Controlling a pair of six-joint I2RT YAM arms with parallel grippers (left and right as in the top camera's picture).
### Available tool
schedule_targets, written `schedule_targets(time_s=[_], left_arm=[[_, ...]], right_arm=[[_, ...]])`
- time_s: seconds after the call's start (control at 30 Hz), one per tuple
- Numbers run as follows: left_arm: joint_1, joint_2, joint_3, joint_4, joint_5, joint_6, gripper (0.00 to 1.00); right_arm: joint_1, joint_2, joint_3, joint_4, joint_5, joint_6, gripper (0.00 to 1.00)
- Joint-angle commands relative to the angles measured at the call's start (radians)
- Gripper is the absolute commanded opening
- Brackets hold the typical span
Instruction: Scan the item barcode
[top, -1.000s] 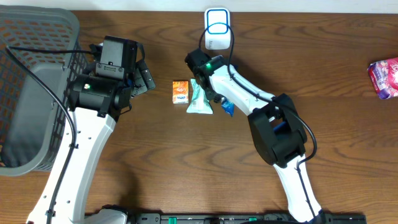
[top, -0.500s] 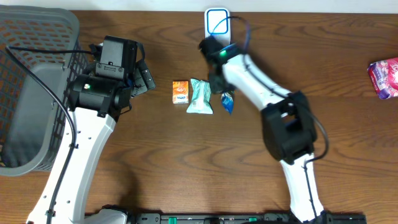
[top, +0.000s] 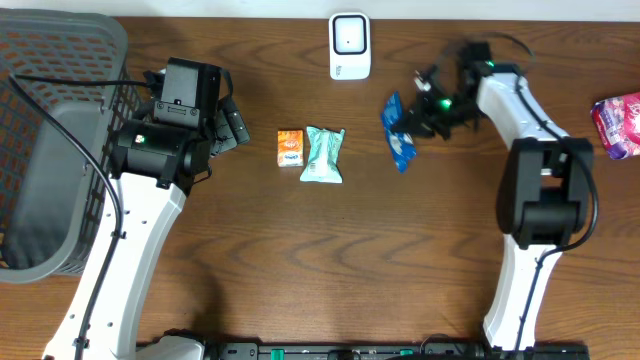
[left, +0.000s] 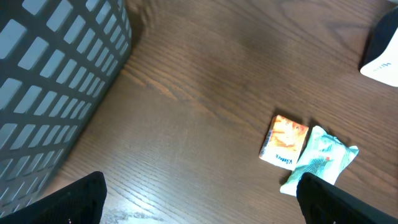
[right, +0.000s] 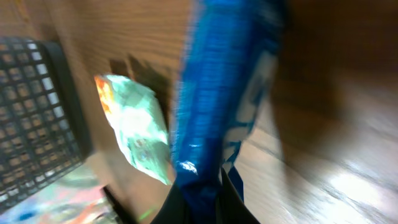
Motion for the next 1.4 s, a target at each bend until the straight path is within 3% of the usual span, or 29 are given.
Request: schedule_targets(time_s=[0.0, 0.17, 0.4, 0.57, 0.7, 0.87, 1.07, 1.17, 1.37], left_arm=[[0.003, 0.003, 0.001, -0.002, -0.003, -0.001, 0.98], [0.003, 0.003, 0.001, -0.002, -0.002, -0.001, 0.98], [0.003, 0.003, 0.001, -0.002, -0.002, -0.001, 0.98], [0.003, 0.003, 0.001, -0.002, -0.002, -0.001, 0.98], [0.003, 0.003, 0.001, -0.002, -0.002, -0.001, 0.98], [0.003, 0.003, 0.001, -0.002, -0.002, -0.001, 0.98], [0.003, 0.003, 0.001, -0.002, -0.002, -0.001, 0.98], [0.003, 0.003, 0.001, -0.002, -0.003, -0.001, 0.98], [0.003, 0.003, 0.001, -0.002, -0.002, -0.001, 0.98]], right_arm=[[-0.070, -0.001, -0.062, -0.002, -0.078, -0.028, 0.07], [-0.182, -0.020, -0.041, -0.099, 0.060, -0.032, 0.27], [-0.200, -0.114, -0.017, -0.146, 0.140, -0.074, 0.38], [-0.124, -0.141, -0.017, -0.142, 0.166, -0.141, 0.38], [-0.035, -0.142, -0.017, -0.130, 0.336, -0.137, 0.36], [0.123, -0.142, -0.017, -0.094, 0.713, -0.033, 0.39], [0.274, -0.142, -0.017, -0.080, 1.258, 0.124, 0.54], [0.314, -0.141, -0.028, -0.052, 1.340, 0.126, 0.55], [0.328, -0.140, -0.119, 0.063, 1.316, 0.127, 0.54]])
